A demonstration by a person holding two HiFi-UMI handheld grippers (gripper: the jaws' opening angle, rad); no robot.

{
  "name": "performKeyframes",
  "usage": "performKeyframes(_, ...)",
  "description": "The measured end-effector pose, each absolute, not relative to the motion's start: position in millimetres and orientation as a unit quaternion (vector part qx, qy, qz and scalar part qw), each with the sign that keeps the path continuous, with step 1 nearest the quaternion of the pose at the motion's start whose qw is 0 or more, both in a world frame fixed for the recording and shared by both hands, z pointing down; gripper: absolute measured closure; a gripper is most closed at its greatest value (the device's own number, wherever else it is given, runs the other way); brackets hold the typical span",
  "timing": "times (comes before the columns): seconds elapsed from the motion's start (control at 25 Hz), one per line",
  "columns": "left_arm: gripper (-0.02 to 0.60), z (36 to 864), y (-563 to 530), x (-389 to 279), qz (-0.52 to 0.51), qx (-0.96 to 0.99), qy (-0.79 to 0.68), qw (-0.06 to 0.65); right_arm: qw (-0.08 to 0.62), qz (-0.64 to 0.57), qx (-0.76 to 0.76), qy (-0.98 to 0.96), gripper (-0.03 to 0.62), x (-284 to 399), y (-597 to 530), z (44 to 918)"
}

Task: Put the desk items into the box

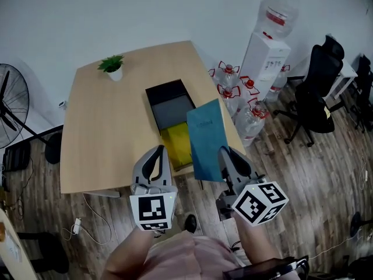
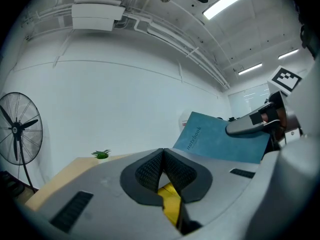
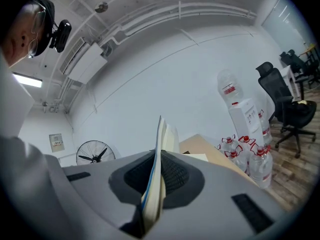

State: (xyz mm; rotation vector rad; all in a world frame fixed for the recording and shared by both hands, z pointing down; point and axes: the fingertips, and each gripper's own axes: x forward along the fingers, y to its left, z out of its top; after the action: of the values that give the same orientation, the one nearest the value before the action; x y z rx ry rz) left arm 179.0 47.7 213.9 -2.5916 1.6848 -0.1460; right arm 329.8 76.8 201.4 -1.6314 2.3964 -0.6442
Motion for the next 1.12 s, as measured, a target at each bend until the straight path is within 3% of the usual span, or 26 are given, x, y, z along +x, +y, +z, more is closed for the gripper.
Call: performKeyframes(1.12,0.569,289.8,18.5,154.2,-0.103,-0.833,0.541,-0.049,0.003,-0.313,-0.539,0.782,0.566,294.6,41.6,311.0)
